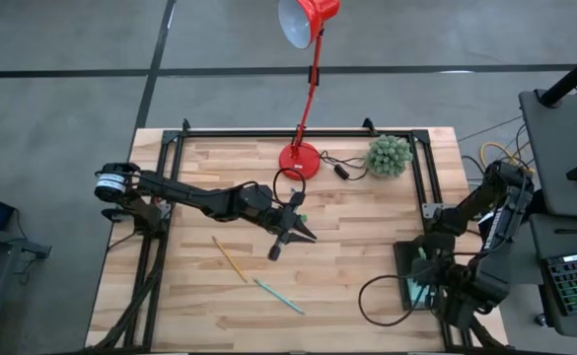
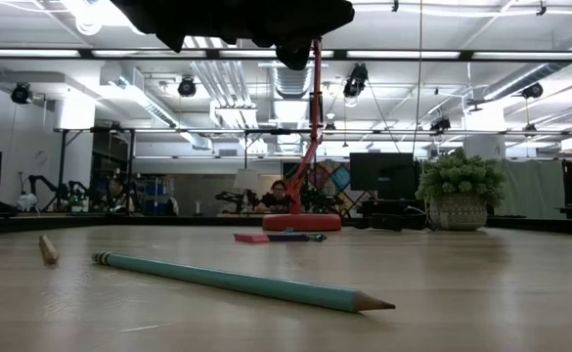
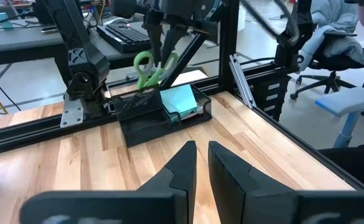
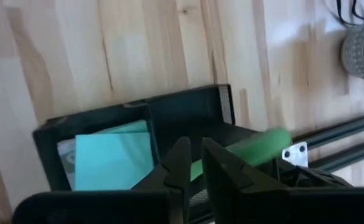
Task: Pick and place office supplies into organizer
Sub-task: Put the green scissors into the black desk organizer, then put the yellow pencil into the black desk organizer
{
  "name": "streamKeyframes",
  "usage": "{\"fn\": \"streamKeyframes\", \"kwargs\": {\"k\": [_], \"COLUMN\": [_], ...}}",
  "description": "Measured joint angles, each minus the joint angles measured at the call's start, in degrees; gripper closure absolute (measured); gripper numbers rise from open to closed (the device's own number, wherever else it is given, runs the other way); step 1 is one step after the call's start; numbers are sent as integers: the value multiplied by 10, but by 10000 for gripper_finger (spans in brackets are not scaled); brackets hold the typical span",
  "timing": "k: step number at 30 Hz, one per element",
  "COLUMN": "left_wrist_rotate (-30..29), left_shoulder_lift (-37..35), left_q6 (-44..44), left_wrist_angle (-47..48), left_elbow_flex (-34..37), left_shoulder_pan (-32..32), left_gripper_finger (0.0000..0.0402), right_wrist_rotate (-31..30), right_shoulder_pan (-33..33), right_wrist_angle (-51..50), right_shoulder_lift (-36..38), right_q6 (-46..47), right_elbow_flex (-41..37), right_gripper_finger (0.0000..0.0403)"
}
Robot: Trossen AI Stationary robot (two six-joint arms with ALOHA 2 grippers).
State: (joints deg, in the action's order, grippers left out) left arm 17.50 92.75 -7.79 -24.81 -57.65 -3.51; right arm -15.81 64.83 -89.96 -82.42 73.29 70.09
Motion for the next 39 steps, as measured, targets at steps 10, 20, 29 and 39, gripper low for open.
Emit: {"fn": "streamKeyframes", "kwargs": {"k": [10, 20, 29, 39], "left_wrist_rotate": [0, 0, 0, 0], "left_shoulder_lift": [0, 0, 0, 0], "left_q6": [0, 0, 0, 0], "left_wrist_angle": [2, 1, 3, 10], "left_elbow_flex": [0, 0, 0, 0], "left_shoulder_pan": [0, 0, 0, 0], "left_gripper_finger": [375, 375, 375, 375], "right_wrist_rotate": [39, 41, 10, -245], "right_shoulder_pan": [0, 0, 0, 0], "right_wrist_angle": [1, -1, 0, 1], "right_shoulder_lift": [23, 99, 177, 231], "right_q6": [3, 6, 14, -26], "right_elbow_flex": [-27, -61, -89, -54], "right_gripper_finger": [370, 388, 394, 394]}}
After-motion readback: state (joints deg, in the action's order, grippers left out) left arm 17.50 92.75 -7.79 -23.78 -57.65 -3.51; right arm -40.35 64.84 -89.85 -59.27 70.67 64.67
